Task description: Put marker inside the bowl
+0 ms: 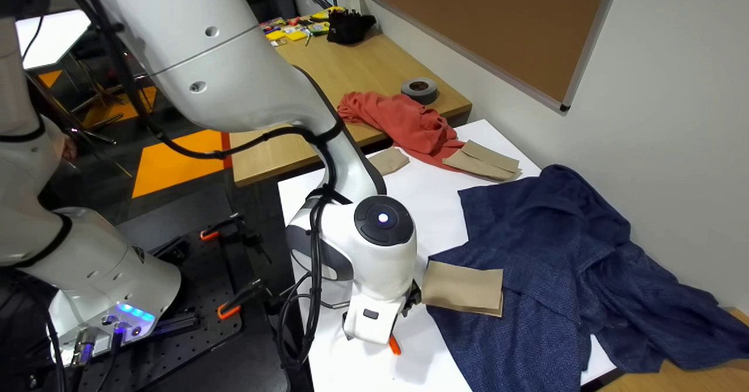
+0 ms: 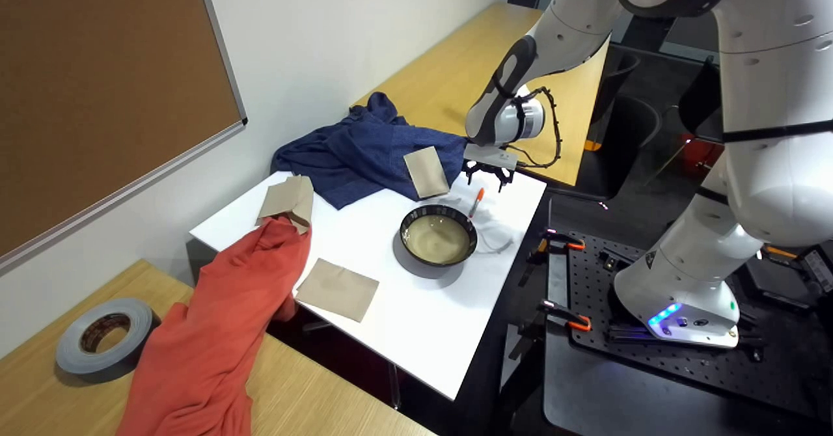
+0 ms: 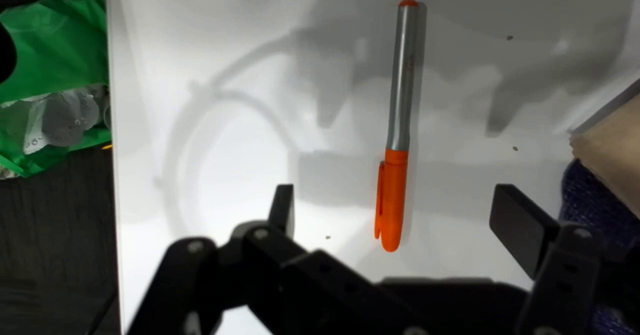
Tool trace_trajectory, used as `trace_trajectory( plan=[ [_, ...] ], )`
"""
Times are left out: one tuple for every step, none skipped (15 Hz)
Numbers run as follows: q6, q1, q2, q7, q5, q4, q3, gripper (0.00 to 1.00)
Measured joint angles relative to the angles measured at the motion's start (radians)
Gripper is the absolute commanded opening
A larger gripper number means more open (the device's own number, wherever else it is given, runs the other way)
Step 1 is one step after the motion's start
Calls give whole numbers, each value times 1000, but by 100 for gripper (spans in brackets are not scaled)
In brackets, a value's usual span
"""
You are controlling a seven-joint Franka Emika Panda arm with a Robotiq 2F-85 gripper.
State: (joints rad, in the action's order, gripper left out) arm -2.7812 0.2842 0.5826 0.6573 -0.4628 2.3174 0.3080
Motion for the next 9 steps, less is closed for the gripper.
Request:
trace_trajectory(
  plan=[
    [0,0,10,0,-4,-6,-2,100],
    [0,0,18,0,-7,-11,-4,100],
    [0,0,27,0,-11,-16,-7,100],
    [0,0,35,0,-14,-22,-10,100],
    [0,0,43,0,-17,-27,-13,100],
    [0,0,52,0,-21,-32,-16,100],
    [0,0,60,0,-24,-36,-19,100],
    [0,1,69,0,-26,-41,-21,100],
    [0,1,76,0,-29,-45,-24,75]
  ],
)
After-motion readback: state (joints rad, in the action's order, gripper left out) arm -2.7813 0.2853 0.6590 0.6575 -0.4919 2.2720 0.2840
